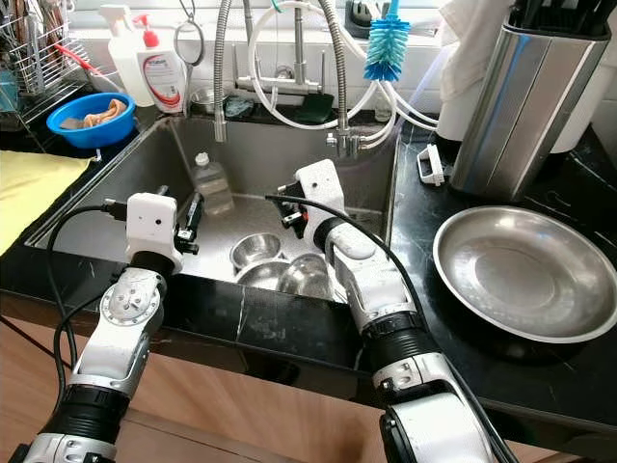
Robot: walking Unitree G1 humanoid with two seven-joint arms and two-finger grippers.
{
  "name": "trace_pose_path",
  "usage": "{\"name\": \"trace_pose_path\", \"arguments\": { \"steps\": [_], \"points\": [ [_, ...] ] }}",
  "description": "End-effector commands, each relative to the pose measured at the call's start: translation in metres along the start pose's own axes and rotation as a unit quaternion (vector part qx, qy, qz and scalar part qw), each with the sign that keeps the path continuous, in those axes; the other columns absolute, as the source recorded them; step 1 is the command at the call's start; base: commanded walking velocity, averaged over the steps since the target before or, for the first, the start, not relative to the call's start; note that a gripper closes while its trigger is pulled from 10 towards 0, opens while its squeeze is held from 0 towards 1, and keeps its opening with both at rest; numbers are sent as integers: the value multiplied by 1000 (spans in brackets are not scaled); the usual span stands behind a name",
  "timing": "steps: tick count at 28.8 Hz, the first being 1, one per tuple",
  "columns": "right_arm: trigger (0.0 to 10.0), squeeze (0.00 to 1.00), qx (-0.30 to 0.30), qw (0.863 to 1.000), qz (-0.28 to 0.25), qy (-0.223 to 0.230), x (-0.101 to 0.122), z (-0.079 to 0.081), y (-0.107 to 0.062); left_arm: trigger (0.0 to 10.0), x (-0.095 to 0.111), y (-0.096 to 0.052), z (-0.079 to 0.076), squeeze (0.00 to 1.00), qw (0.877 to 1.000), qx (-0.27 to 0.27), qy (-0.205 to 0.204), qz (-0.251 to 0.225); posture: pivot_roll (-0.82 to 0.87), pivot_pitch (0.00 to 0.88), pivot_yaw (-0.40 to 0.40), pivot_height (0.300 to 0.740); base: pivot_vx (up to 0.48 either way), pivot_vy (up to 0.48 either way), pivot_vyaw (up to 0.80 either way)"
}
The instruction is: Kitchen organization
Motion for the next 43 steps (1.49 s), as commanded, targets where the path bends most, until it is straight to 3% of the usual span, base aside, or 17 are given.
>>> {"name": "trace_pose_path", "arguments": {
  "steps": [1,2,4,8,11,15,18,25,32,43],
  "points": [
    [10000,0,-14,999,-27,-18,16,-2,-3,10000,0,1,1,0,1000,-2,3,4,-167,0,77,740,0,0,0],
    [10000,0,-43,997,-47,-50,27,-12,-9,10000,0,1,1,0,1000,-3,2,4,-174,0,78,740,0,0,0],
    [10000,0,-66,993,-68,-71,36,-18,-16,10000,0,1,0,0,1000,-4,1,4,-177,0,78,740,0,0,0],
    [10000,0,-114,979,-151,-69,58,-25,-37,10000,3,-1,0,0,1000,-3,-7,-10,-187,0,79,740,0,0,0],
    [10000,0,-168,967,-180,-64,54,-32,-57,10000,13,-1,2,0,999,-1,-10,-37,-190,0,91,740,0,0,0],
    [10000,0,-177,966,-182,-51,47,-28,-65,10000,18,0,5,0,999,3,-5,-46,-193,0,92,740,0,0,0],
    [10000,0,-192,962,-192,-40,45,-29,-75,10000,19,1,6,0,998,14,-28,-50,-188,0,78,740,0,0,0],
    [10000,0,-226,954,-194,11,46,-44,-73,10000,21,1,3,0,998,15,-32,-59,-179,0,65,740,0,480,-343],
    [10000,0,-230,954,-190,18,46,-45,-70,10000,22,1,3,0,998,16,-22,-64,-182,0,62,740,0,333,-756],
    [10000,0,-247,952,-179,14,45,-52,-71,10000,21,0,-2,0,998,3,-23,-61,-188,0,70,740,0,0,0]
  ]
}}
Point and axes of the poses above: a point about 5 cm out from each wrist's last joint towards the gripper, its own y axis pointing out of the wrist towards the gripper, its own x axis along the axis of the wrist's last joint, z = x × y, the point moved 6 cm from there along y, pointing out of the wrist towards the gripper, and after that the axes turned 11 degrees about -y, right-handed, at the moved point
